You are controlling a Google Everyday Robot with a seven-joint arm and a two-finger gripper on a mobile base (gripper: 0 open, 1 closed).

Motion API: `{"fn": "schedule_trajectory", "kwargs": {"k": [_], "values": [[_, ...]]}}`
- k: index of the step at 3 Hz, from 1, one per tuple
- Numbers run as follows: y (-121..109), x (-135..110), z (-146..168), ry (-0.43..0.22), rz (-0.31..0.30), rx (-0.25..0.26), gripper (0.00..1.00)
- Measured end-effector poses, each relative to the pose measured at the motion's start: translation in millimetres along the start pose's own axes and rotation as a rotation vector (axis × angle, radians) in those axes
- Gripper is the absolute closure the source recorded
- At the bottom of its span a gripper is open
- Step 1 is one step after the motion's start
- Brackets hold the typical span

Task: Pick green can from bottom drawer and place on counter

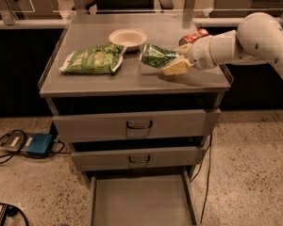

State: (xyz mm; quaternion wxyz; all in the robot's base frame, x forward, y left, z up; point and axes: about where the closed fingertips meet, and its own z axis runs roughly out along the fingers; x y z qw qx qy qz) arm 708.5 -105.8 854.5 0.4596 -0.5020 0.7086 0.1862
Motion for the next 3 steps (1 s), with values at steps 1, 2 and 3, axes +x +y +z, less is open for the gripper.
{"fn": "schedule_trajectory", "kwargs": {"k": [1, 2, 3], "values": [[0.0, 0.0, 0.0, 0.000, 0.000, 0.000, 0.50], [0.0, 0.0, 0.1, 0.000, 0.000, 0.000, 0.27], [0.0, 0.0, 0.1, 0.000, 0.000, 0.000, 0.04]]}}
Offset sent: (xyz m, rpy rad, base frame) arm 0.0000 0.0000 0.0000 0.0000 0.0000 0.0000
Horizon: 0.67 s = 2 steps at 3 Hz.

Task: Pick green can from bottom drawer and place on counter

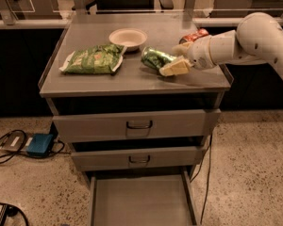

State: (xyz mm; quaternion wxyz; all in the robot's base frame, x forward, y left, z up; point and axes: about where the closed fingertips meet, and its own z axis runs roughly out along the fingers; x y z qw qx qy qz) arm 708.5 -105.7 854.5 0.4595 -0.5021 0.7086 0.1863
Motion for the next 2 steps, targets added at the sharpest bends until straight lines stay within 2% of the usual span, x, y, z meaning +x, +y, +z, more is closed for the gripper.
{"fn": "schedule_trajectory", "kwargs": {"k": [2], "values": [[0.0, 0.0, 0.1, 0.000, 0.000, 0.000, 0.00]]}}
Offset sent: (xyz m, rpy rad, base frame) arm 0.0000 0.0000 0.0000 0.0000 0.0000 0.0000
